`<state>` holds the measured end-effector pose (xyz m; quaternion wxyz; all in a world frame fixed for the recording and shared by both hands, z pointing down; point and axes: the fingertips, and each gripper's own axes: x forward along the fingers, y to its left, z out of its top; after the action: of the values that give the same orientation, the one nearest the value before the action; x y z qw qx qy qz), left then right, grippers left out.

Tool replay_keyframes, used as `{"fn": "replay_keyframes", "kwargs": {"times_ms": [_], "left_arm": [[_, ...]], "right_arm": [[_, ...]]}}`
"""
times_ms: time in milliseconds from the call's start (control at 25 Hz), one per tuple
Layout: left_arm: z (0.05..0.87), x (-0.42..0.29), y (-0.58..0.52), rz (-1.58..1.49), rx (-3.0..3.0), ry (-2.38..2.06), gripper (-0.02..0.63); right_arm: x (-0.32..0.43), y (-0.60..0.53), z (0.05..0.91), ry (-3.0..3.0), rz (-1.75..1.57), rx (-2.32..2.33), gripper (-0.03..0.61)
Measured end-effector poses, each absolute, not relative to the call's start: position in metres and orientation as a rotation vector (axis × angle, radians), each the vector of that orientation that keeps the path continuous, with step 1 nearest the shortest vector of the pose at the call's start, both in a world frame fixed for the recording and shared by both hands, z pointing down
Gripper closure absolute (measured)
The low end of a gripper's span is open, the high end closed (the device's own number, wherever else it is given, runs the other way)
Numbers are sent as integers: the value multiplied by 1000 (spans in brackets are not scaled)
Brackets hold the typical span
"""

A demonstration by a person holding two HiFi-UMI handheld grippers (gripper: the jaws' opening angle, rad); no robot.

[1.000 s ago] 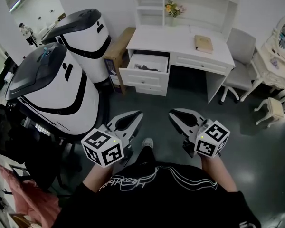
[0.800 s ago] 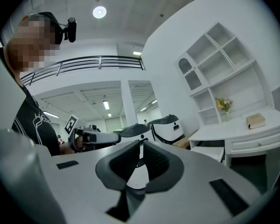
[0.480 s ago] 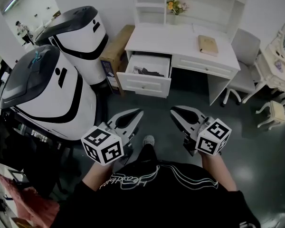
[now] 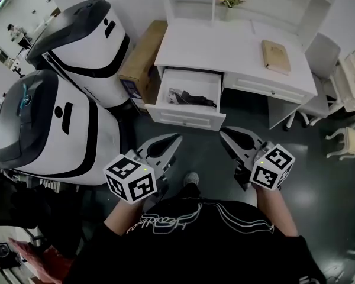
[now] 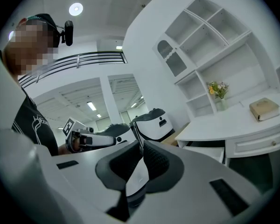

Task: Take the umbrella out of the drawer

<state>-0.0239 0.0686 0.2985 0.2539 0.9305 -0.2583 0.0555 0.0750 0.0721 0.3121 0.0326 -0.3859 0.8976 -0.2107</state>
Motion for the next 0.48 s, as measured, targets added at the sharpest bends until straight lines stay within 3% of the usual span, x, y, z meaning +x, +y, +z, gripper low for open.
{"fn": "replay_keyframes", "kwargs": {"times_ms": [480], "left_arm": [[364, -31, -103, 180, 2429, -693, 594]], "right_arm": [[83, -88, 371, 2802, -716, -1315, 525]]}}
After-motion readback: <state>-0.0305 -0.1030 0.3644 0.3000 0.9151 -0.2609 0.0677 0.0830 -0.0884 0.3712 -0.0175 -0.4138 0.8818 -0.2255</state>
